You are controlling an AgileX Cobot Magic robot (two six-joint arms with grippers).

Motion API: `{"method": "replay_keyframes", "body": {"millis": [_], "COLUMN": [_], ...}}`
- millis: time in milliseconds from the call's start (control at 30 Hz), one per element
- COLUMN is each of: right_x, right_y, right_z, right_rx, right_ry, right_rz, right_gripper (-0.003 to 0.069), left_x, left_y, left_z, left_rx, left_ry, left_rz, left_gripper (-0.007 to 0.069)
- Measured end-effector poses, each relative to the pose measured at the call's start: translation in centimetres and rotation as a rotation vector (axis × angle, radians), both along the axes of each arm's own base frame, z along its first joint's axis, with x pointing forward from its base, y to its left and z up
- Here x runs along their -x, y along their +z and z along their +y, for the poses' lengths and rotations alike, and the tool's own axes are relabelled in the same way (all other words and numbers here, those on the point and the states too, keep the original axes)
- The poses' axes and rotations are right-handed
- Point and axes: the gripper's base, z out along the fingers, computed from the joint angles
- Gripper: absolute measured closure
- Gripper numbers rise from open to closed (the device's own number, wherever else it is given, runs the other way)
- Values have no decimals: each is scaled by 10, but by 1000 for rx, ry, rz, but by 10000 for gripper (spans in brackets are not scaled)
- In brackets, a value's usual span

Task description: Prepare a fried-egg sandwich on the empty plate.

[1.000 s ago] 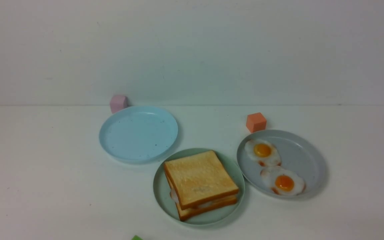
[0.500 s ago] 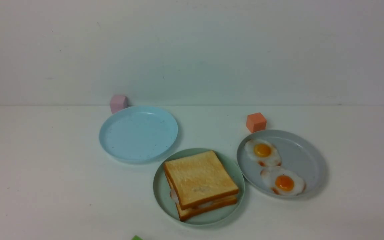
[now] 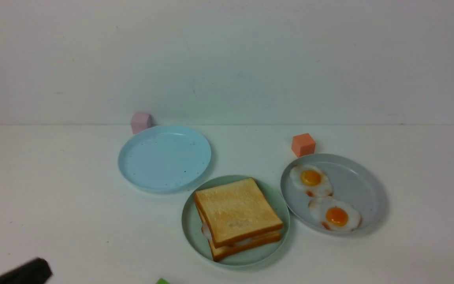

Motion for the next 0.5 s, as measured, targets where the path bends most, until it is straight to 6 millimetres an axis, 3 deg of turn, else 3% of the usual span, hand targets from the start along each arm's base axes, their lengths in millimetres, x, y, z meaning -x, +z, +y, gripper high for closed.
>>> {"method": "replay_keyframes", "body": {"millis": [167, 300, 500], "right_x": [0, 0, 0], "right_y": [0, 0, 0], "right_z": [0, 0, 0], "right_rx": [0, 0, 0], "right_ry": [0, 0, 0], "right_rz": [0, 1, 2], "right_gripper": [643, 638, 634], "left_x": [5, 6, 9], "left_y": [-6, -42, -60], "left_z": [17, 29, 31], "left_rx": [36, 77, 90], "left_ry": [240, 439, 501], "left_rz": [33, 192, 340], "left_gripper": [638, 638, 638]}}
